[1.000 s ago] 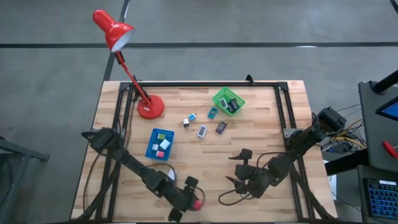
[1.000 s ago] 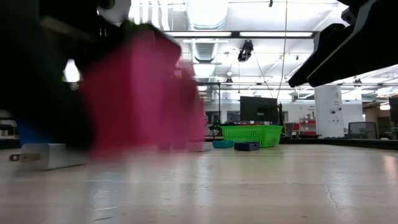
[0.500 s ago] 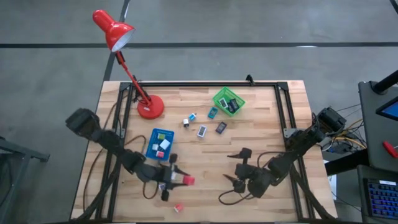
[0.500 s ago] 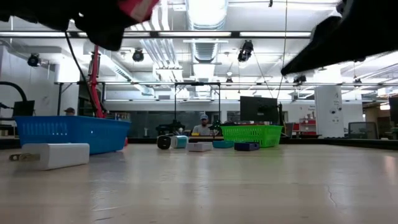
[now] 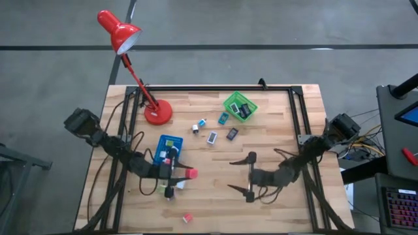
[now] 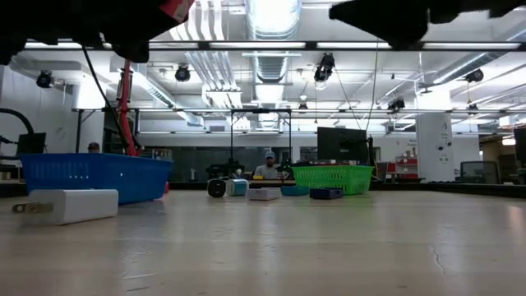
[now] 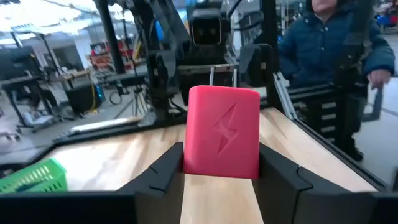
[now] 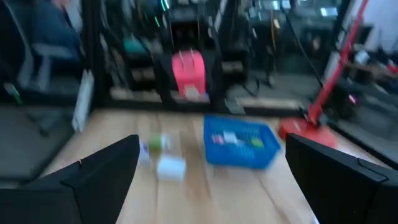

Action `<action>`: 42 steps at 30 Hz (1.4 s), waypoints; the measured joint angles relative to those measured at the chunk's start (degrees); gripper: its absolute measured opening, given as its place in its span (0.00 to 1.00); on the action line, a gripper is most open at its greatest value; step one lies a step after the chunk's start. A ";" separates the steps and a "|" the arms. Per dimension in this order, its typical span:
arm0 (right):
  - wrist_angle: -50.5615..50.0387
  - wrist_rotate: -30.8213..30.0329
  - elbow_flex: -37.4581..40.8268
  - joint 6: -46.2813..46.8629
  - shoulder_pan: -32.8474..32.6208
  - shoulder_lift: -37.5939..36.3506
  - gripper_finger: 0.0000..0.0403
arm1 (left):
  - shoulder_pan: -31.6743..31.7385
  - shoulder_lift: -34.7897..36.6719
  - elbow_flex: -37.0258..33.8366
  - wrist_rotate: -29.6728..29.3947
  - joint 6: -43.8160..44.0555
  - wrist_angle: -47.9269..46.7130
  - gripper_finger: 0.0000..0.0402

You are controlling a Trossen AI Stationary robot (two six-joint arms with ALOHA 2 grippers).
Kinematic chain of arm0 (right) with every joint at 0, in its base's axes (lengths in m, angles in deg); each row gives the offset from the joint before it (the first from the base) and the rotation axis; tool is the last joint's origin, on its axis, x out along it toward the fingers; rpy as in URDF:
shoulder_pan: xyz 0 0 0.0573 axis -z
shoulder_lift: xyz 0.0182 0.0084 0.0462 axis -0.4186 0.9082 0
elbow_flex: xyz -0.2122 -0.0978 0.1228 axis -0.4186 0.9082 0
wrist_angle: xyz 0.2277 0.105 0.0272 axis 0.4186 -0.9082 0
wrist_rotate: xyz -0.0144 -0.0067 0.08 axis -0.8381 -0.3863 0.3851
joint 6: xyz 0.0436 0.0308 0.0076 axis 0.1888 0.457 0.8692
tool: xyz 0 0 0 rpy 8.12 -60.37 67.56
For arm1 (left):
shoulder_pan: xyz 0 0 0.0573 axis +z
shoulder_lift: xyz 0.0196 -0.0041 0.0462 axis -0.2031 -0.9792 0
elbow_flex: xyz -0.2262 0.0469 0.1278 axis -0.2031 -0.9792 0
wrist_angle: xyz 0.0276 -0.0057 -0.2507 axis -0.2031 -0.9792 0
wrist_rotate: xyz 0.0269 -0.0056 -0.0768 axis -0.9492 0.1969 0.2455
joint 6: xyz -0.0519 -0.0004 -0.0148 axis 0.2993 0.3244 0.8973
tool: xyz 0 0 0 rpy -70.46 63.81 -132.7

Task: Pick & Place Office items
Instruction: Put the pink charger adapter into the blue basket

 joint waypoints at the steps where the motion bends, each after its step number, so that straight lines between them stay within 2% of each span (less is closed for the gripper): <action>1: 4.31 1.51 0.91 -1.19 0.89 0.87 0.98 | 0.25 -0.02 -0.22 0.00 -0.70 1.16 0.36; 6: 17.13 5.37 2.42 -4.52 5.22 6.89 0.98 | 1.27 -0.02 -1.35 0.23 -3.02 5.60 0.36; 13: 26.61 12.63 -2.58 -8.81 10.61 15.96 0.98 | 3.45 -0.02 -1.50 2.58 -5.13 8.29 0.36; 22: 27.23 21.14 -9.52 -9.12 16.94 22.26 0.98 | 8.78 -0.02 -2.97 7.82 -5.61 11.88 0.36; 33: 27.25 30.21 -9.91 -7.81 24.08 22.10 0.98 | 13.37 -0.02 -9.66 9.59 -5.04 22.70 0.36; 42: 27.25 36.46 -9.90 -5.30 29.26 22.10 0.98 | 16.34 0.00 -13.29 9.90 -2.84 24.92 0.36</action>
